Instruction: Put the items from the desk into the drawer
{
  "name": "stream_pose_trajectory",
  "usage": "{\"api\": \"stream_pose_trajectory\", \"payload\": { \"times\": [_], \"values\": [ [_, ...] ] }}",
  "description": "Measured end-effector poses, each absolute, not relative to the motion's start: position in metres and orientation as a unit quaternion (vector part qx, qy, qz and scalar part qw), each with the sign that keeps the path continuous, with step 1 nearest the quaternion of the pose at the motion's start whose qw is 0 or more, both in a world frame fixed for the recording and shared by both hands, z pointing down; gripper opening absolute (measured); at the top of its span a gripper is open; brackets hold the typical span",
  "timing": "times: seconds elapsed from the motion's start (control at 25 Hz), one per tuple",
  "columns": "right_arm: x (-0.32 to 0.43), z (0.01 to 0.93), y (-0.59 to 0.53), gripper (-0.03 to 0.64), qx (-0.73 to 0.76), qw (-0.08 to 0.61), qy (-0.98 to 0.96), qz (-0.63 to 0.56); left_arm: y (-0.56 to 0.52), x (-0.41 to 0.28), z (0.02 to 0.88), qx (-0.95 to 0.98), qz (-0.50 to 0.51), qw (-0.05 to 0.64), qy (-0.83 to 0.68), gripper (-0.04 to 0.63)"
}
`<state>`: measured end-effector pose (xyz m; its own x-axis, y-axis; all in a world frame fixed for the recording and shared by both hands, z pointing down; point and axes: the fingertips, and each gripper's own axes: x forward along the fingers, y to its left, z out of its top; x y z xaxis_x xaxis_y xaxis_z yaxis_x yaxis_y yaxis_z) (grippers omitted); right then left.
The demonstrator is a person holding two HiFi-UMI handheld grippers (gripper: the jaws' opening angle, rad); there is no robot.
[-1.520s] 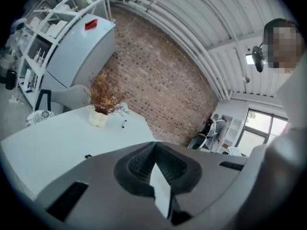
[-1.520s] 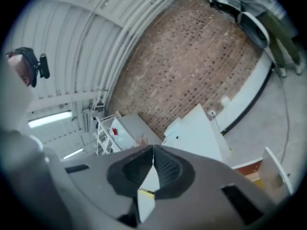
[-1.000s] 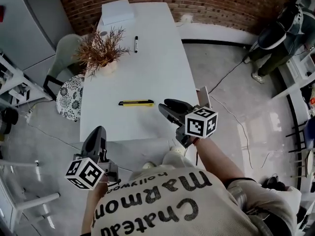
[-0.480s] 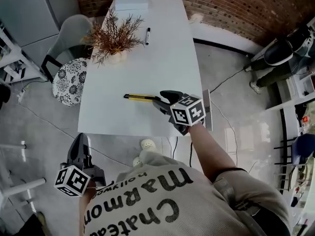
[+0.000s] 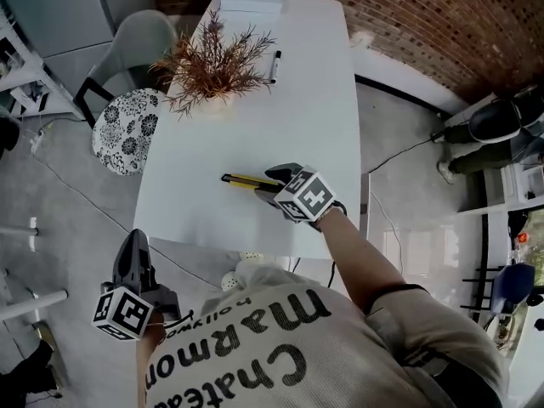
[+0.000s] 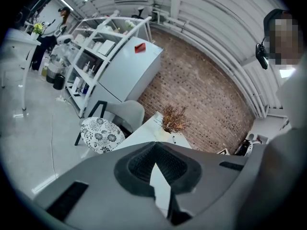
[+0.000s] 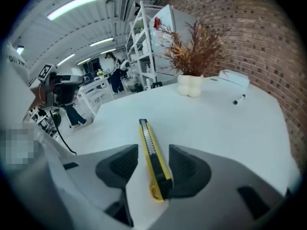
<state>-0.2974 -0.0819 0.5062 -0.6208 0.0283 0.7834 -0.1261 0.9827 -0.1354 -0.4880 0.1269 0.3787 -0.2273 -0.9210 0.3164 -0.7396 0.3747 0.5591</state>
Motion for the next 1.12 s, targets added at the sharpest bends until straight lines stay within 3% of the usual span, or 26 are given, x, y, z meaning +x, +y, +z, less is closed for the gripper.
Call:
{"api": "stream_pose_trajectory", "payload": {
  "times": [0.44, 0.52, 0.84, 1.12],
  "values": [
    [-0.306, 0.527, -0.086, 0.172, -0.006, 0.468, -0.882, 0.060, 0.103, -0.483, 0.385, 0.535, -0.136, 0.318, -0.771, 0.002],
    [-0.306, 0.527, -0.086, 0.123, 0.014, 0.469, -0.879, 0.082, 0.101, -0.480, 0.385, 0.538, -0.137, 0.319, -0.768, 0.002],
    [-0.296, 0.524, -0.078, 0.120, 0.120, 0.444, -0.862, 0.212, 0.097, -0.466, 0.390, 0.561, -0.136, 0.325, -0.749, 0.002],
    [-0.252, 0.515, -0.047, 0.118, 0.170, 0.411, -0.859, 0.254, 0.097, -0.433, 0.393, 0.607, -0.120, 0.329, -0.713, 0.002]
  ]
}}
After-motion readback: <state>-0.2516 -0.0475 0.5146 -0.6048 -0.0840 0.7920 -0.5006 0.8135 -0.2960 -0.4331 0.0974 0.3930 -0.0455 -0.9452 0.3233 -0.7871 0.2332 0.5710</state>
